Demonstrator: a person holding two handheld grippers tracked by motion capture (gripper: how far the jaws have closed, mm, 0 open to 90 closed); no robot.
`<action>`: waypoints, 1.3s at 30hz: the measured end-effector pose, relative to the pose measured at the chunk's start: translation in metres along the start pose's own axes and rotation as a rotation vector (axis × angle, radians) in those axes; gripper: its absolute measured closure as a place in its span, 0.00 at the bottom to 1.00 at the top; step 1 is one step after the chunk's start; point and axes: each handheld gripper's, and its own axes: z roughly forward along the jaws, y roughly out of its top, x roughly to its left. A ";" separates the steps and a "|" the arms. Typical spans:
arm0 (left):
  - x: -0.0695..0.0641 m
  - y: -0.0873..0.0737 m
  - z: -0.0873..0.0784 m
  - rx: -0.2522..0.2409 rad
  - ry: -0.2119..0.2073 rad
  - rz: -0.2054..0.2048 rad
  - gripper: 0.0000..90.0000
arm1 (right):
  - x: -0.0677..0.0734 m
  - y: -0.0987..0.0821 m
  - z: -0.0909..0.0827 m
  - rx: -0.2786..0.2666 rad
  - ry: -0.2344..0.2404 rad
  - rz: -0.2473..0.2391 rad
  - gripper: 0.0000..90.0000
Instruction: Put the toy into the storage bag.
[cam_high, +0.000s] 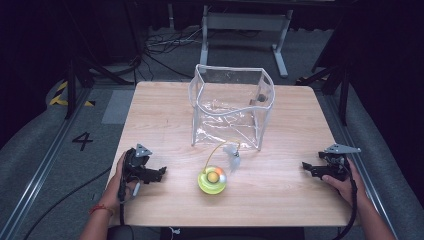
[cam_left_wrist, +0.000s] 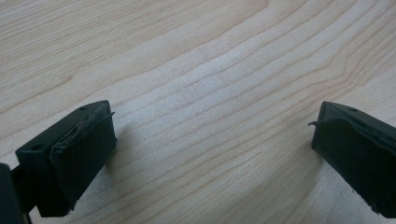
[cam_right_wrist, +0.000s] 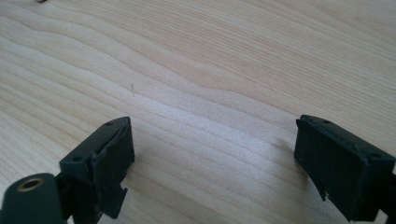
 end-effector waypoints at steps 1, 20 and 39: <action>0.000 0.001 -0.001 0.014 -0.009 0.004 0.00 | 0.000 0.000 0.000 0.000 -0.001 0.001 0.14; -0.036 0.052 -0.043 0.102 -0.248 0.397 0.25 | 0.000 0.000 0.000 0.000 -0.001 0.000 0.14; -0.112 0.129 -0.088 0.171 -0.270 0.609 0.33 | 0.000 0.000 0.000 0.000 -0.001 -0.001 0.14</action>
